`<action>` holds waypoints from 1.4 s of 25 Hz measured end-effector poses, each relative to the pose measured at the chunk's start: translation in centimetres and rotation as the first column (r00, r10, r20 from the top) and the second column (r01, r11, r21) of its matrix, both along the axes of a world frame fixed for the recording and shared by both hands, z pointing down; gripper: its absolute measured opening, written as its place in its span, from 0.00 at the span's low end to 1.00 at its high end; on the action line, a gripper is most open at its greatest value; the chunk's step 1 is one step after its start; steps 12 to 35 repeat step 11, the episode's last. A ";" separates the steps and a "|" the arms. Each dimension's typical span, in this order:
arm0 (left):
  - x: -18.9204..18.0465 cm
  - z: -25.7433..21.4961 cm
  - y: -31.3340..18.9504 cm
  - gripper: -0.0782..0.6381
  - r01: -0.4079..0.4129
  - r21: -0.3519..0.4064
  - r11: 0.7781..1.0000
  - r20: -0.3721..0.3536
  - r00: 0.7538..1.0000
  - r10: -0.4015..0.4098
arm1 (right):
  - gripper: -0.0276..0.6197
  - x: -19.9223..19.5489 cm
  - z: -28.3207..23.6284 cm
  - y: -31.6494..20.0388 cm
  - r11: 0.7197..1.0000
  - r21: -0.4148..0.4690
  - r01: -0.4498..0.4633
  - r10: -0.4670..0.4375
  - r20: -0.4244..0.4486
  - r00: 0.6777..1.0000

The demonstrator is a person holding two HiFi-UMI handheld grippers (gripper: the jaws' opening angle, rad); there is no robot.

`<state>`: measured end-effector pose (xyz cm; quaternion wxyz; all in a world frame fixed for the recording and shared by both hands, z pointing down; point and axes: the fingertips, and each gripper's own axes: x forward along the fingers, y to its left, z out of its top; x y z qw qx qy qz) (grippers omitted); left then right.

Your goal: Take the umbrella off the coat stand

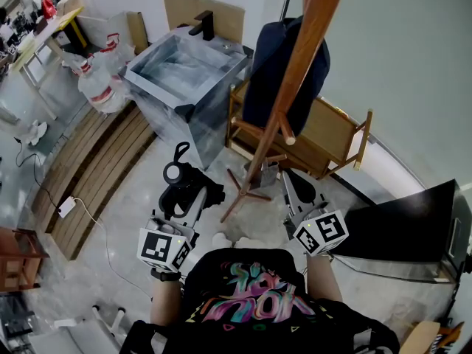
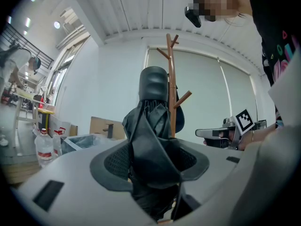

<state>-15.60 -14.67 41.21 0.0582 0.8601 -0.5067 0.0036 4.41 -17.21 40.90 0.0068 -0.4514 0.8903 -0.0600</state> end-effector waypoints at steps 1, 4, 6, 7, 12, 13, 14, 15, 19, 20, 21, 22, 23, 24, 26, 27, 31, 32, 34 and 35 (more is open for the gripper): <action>0.0 0.0 0.0 0.45 0.001 -0.001 1.000 0.000 1.000 -0.001 | 0.07 0.0 0.0 0.0 1.000 0.001 0.001 -0.001 0.001 1.000; 0.1 -0.2 0.2 0.45 -0.001 0.003 1.000 -0.004 1.000 0.001 | 0.07 -0.1 -0.1 0.1 1.000 0.004 0.010 -0.010 -0.001 1.000; 0.1 -0.2 0.1 0.45 -0.003 0.003 1.000 -0.004 1.000 0.003 | 0.07 -0.1 0.0 0.1 1.000 0.002 0.013 -0.013 -0.003 1.000; 0.2 -0.2 0.1 0.45 -0.004 0.003 1.000 -0.003 1.000 0.004 | 0.07 -0.2 0.0 0.1 1.000 0.001 0.015 -0.015 -0.002 1.000; 0.2 -0.2 0.1 0.45 -0.008 0.001 1.000 -0.004 1.000 0.008 | 0.07 -0.4 0.0 0.1 1.000 0.002 0.018 -0.018 0.005 1.000; 0.2 -0.2 0.1 0.45 -0.008 0.001 1.000 -0.004 1.000 0.008 | 0.07 -0.4 0.0 0.1 1.000 0.002 0.018 -0.018 0.005 1.000; 0.2 -0.2 0.1 0.45 -0.008 0.001 1.000 -0.004 1.000 0.008 | 0.07 -0.4 0.0 0.1 1.000 0.002 0.018 -0.018 0.005 1.000; 0.2 -0.2 0.1 0.45 -0.008 0.001 1.000 -0.004 1.000 0.008 | 0.07 -0.4 0.0 0.1 1.000 0.002 0.018 -0.018 0.005 1.000; 0.2 -0.2 0.1 0.45 -0.008 0.001 1.000 -0.004 1.000 0.008 | 0.07 -0.4 0.0 0.1 1.000 0.002 0.018 -0.018 0.005 1.000; 0.2 -0.2 0.1 0.45 -0.008 0.001 1.000 -0.004 1.000 0.008 | 0.07 -0.4 0.0 0.1 1.000 0.002 0.018 -0.018 0.005 1.000; 0.2 -0.2 0.1 0.45 -0.008 0.001 1.000 -0.004 1.000 0.008 | 0.07 -0.4 0.0 0.1 1.000 0.002 0.018 -0.018 0.005 1.000; 0.2 -0.2 0.1 0.45 -0.008 0.001 1.000 -0.004 1.000 0.008 | 0.07 -0.4 0.0 0.1 1.000 0.002 0.018 -0.018 0.005 1.000; 0.2 -0.2 0.1 0.45 -0.008 0.001 1.000 -0.004 1.000 0.008 | 0.07 -0.4 0.0 0.1 1.000 0.002 0.018 -0.018 0.005 1.000; 0.2 -0.2 0.1 0.45 -0.008 0.001 1.000 -0.004 1.000 0.008 | 0.07 -0.4 0.0 0.1 1.000 0.002 0.018 -0.018 0.005 1.000; 0.2 -0.2 0.1 0.45 -0.008 0.001 1.000 -0.004 1.000 0.008 | 0.07 -0.4 0.0 0.1 1.000 0.002 0.018 -0.018 0.005 1.000; 0.2 -0.2 0.1 0.45 -0.008 0.001 1.000 -0.004 1.000 0.008 | 0.07 -0.4 0.0 0.1 1.000 0.002 0.018 -0.018 0.005 1.000; 0.2 -0.2 0.1 0.45 -0.008 0.001 1.000 -0.004 1.000 0.008 | 0.07 -0.4 0.0 0.1 1.000 0.002 0.018 -0.018 0.005 1.000; 0.2 -0.2 0.1 0.45 -0.008 0.001 1.000 -0.004 1.000 0.008 | 0.07 -0.4 0.0 0.1 1.000 0.002 0.018 -0.018 0.005 1.000; 0.2 -0.2 0.1 0.45 -0.008 0.001 1.000 -0.004 1.000 0.008 | 0.07 -0.4 0.0 0.1 1.000 0.002 0.018 -0.018 0.005 1.000; 0.2 -0.2 0.1 0.45 -0.008 0.001 1.000 -0.004 1.000 0.008 | 0.07 -0.4 0.0 0.1 1.000 0.002 0.018 -0.018 0.005 1.000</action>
